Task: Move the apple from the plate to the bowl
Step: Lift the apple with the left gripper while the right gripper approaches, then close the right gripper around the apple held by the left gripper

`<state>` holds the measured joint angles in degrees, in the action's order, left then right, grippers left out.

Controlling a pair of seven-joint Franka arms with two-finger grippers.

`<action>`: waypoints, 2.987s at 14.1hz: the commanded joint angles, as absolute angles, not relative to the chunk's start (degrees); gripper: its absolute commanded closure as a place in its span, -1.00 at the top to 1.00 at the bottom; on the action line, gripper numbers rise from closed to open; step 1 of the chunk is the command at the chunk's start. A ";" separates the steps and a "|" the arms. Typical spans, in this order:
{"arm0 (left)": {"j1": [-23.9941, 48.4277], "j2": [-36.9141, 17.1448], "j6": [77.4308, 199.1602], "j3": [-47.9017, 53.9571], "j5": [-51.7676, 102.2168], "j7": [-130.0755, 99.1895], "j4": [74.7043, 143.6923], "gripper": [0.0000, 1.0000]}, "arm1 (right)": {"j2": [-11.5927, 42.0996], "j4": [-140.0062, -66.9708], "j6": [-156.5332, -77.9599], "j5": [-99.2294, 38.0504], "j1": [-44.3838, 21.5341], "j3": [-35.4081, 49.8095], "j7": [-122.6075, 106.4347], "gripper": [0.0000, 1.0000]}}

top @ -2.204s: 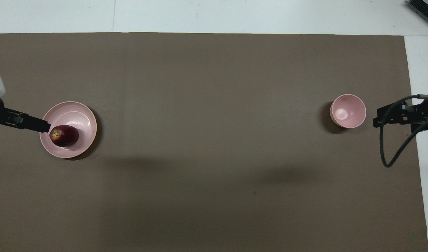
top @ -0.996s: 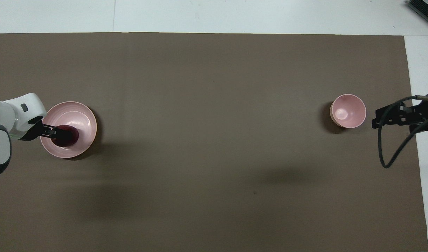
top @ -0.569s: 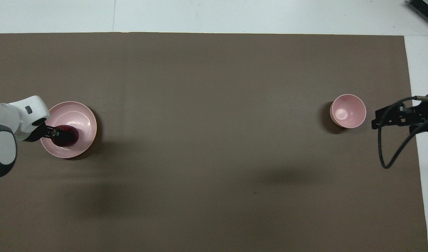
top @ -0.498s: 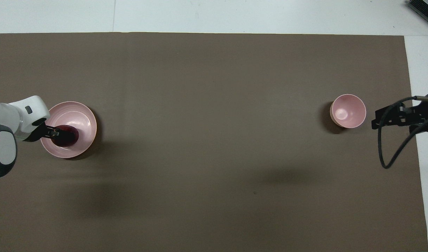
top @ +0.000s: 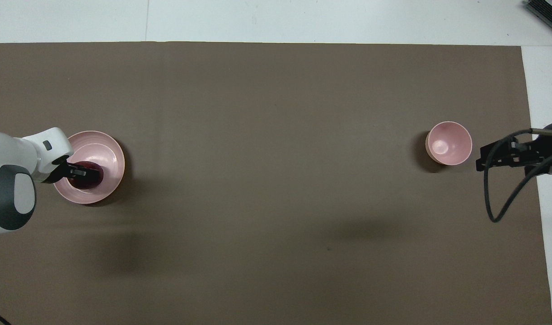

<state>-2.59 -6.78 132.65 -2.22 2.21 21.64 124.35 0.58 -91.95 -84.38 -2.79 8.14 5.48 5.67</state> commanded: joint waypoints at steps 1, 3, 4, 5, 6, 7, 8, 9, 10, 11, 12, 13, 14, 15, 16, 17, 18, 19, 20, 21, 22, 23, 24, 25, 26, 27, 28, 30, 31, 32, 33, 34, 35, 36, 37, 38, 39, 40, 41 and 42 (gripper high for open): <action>-3.25 -6.94 133.33 -2.02 3.08 23.12 124.19 -1.00 | -0.88 -94.22 -84.81 -2.90 8.26 6.15 6.06 1.00; -2.99 -6.94 132.02 -1.93 3.08 23.12 121.92 -1.00 | -0.97 -95.09 -84.99 -3.16 8.09 6.15 7.28 1.00; -2.55 -6.68 129.84 -1.93 3.08 22.94 120.43 -1.00 | -1.14 -95.45 -85.25 -3.25 7.13 6.15 8.60 1.00; -2.20 -6.42 127.38 -1.67 3.08 22.50 119.02 -1.00 | -1.23 -95.71 -85.17 -3.43 6.68 6.15 9.74 1.00; -1.76 -6.16 125.09 -1.32 3.16 22.41 117.35 -1.00 | -1.23 -95.63 -84.99 -4.12 6.51 6.15 10.80 1.00; -1.58 -5.98 122.28 -1.23 4.56 22.33 115.85 -1.00 | -0.71 -95.71 -84.38 -5.96 6.33 6.15 12.20 1.00; -1.50 -6.15 119.30 -1.14 8.75 22.41 113.58 -1.00 | -0.27 -96.23 -84.38 -7.72 6.33 6.15 14.48 1.00; -0.97 -6.50 116.66 -1.14 13.57 22.41 111.47 -1.00 | -0.26 -96.68 -84.72 -8.17 6.33 6.15 16.50 1.00; -0.18 -6.59 114.46 -1.14 16.67 22.41 110.14 -1.00 | 0.17 -96.77 -84.73 -8.70 5.81 6.15 18.00 1.00; 0.35 -6.42 113.56 -1.06 18.18 22.41 109.43 -1.00 | 0.70 -96.77 -84.47 -10.79 5.19 6.15 20.19 1.00; 1.74 -6.15 113.55 -0.97 18.80 22.24 109.25 -1.00 | 1.23 -96.77 -84.46 -13.16 5.19 6.15 22.74 1.00; 2.45 -5.98 113.12 -0.88 21.33 21.37 109.16 -1.00 | 1.75 -96.77 -84.38 -14.75 5.01 6.15 25.46 1.00; 2.72 -5.98 112.25 -0.62 25.53 20.75 109.16 -1.00 | 2.54 -96.77 -84.38 -17.20 5.01 6.15 28.01 1.00; 2.72 -5.80 111.54 0.08 30.27 20.22 109.25 -1.00 | 3.33 -96.85 -84.46 -20.62 5.01 6.15 30.91 1.00; 2.72 -5.80 111.53 1.39 33.19 18.47 109.34 -1.00 | 4.30 -96.86 -84.81 -23.70 4.92 6.15 34.33 1.00; 2.72 -5.80 111.97 3.06 34.70 16.37 109.25 -1.00 | 5.18 -96.86 -84.81 -26.43 4.40 6.15 37.67 1.00; 2.64 -5.80 112.15 4.29 36.20 14.52 109.34 -1.00 | 5.79 -97.29 -84.90 -29.24 3.35 6.15 39.97 1.00; 2.72 -5.80 112.06 4.92 38.91 13.72 109.60 -1.00 | 5.89 -97.90 -85.42 -31.96 2.99 6.15 42.08 1.00; 2.72 -5.37 112.15 5.88 41.89 13.28 109.77 -1.00 | 6.06 -98.87 -86.56 -34.34 2.90 6.15 44.36 1.00; 2.64 -5.19 112.32 7.28 44.27 12.49 109.95 -1.00 | 6.59 -100.18 -87.70 -37.93 2.90 6.15 45.95 1.00; 2.64 -5.27 112.32 8.08 46.56 11.78 109.86 -1.00 | 6.77 -100.98 -88.41 -40.67 2.81 6.15 47.27 1.00; 2.72 -5.19 112.24 8.43 48.41 11.69 109.95 -1.00 | 7.46 -101.07 -89.11 -42.00 2.73 6.15 48.59 1.00; 2.72 -5.19 112.41 10.00 49.99 11.60 110.04 -1.00 | 8.17 -101.42 -89.73 -44.10 1.94 6.15 49.30 1.00; 2.64 -5.10 112.50 10.98 51.92 11.08 110.04 -1.00 | 8.70 -101.77 -90.52 -46.99 1.32 6.15 50.96 1.00; 2.72 -4.84 112.59 11.68 52.81 9.86 110.13 -1.00 | 9.40 -102.47 -92.35 -49.46 1.32 6.15 52.11 1.00; 2.81 -4.75 112.59 13.34 53.00 8.28 110.13 -1.00 | 9.49 -103.52 -94.81 -51.74 0.97 6.15 52.29 1.00; 2.73 -4.75 112.76 14.66 53.61 6.87 110.13 -1.00 | 9.58 -104.75 -97.44 -54.20 -0.95 6.15 52.73 1.00; 2.81 -4.83 115.56 17.30 55.80 5.10 110.13 -1.00 | 9.84 -107.56 -102.72 -61.57 -2.19 6.15 53.00 1.00; 2.81 -4.83 117.58 18.62 55.90 4.05 110.21 -1.00 | 10.37 -108.19 -105.09 -64.48 -3.24 6.15 53.00 1.00; 3.33 -4.83 118.82 19.07 55.90 3.17 110.21 -1.00 | 10.89 -108.19 -107.29 -65.90 -5.08 6.15 53.17 1.00; 4.12 -4.83 119.35 19.07 55.99 2.82 110.30 -1.00 | 11.51 -108.19 -109.66 -67.22 -5.88 6.15 53.78 1.00; 4.65 -4.83 120.40 19.07 56.60 2.20 110.30 -1.00 | 11.86 -108.45 -111.25 -70.19 -6.93 6.15 54.05 1.00; 5.70 -4.83 122.15 19.16 56.69 1.41 110.30 -1.00 | 12.21 -108.46 -112.49 -71.62 -7.73 6.15 54.05 1.00; 6.84 -4.83 123.73 19.07 56.69 0.71 110.39 -1.00 | 12.22 -108.46 -113.98 -71.89 -8.69 6.15 54.23 1.00; 7.20 -4.83 124.62 19.16 56.69 0.36 110.39 -1.00 | 12.22 -108.46 -114.95 -72.24 -9.14 6.15 54.75 1.00; 7.29 -4.92 125.24 19.16 56.86 0.00 110.30 -1.00 | 12.22 -108.46 -115.74 -72.59 -9.58 6.15 55.19 1.00; 7.90 -4.92 126.38 19.16 57.21 -0.09 110.30 -1.00 | 12.22 -108.46 -116.36 -72.60 -10.80 6.15 55.46 1.00; 8.35 -5.01 127.95 19.16 57.22 -0.26 110.30 -1.00 | 12.22 -108.46 -116.98 -72.60 -11.07 6.15 55.46 1.00; 8.61 -5.10 128.75 19.16 57.22 -0.35 110.30 -1.00 | 12.22 -108.72 -117.33 -72.60 -11.34 6.15 55.46 1.00; 8.70 -5.10 128.59 19.16 57.22 -0.44 110.30 -1.00 | 12.13 -108.98 -117.51 -72.60 -11.51 6.15 55.55 1.00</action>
